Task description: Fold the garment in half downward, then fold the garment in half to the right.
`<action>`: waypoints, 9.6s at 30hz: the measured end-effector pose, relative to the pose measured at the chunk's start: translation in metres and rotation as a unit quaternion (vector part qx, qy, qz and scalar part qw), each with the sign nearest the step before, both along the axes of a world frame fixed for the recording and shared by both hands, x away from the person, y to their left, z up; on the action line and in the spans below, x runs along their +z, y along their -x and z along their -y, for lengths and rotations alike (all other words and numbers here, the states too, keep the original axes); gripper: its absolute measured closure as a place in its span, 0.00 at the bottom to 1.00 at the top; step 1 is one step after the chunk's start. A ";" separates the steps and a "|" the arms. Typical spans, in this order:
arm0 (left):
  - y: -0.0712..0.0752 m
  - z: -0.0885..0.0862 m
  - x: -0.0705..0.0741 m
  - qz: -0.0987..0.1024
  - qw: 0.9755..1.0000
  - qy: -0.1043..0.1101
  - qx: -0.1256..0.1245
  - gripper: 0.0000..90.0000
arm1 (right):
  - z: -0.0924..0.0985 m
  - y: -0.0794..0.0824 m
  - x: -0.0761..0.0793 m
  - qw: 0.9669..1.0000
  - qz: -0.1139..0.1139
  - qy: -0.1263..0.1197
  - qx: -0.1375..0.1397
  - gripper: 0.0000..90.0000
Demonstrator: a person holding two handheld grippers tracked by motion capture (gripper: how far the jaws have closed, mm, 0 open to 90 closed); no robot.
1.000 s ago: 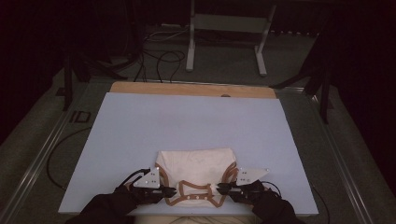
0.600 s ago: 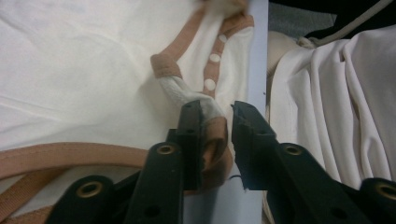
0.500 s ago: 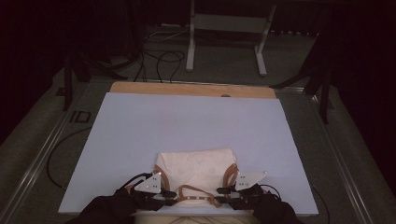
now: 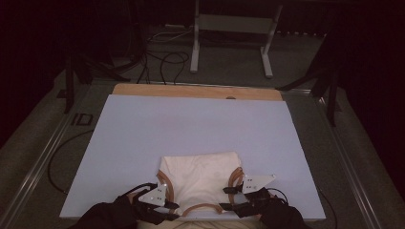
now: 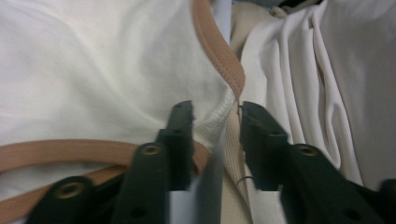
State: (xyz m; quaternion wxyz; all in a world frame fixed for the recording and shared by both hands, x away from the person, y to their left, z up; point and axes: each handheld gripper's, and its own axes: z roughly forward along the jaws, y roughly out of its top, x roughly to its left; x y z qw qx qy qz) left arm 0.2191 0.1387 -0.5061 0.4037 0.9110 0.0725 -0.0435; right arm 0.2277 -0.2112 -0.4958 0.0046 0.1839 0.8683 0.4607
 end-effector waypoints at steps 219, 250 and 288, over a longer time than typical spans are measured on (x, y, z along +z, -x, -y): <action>-0.187 -0.022 0.039 0.005 0.968 0.036 0.248 0.02 | 0.011 -0.199 0.017 0.978 -0.002 0.040 -0.205 0.11; -0.101 -0.018 0.064 0.066 0.986 0.047 0.148 0.04 | -0.033 -0.195 0.049 0.990 0.012 0.047 -0.136 0.11; -0.085 0.014 0.000 0.084 0.993 -0.036 0.072 0.30 | -0.086 -0.194 0.032 0.995 -0.009 0.057 -0.085 0.11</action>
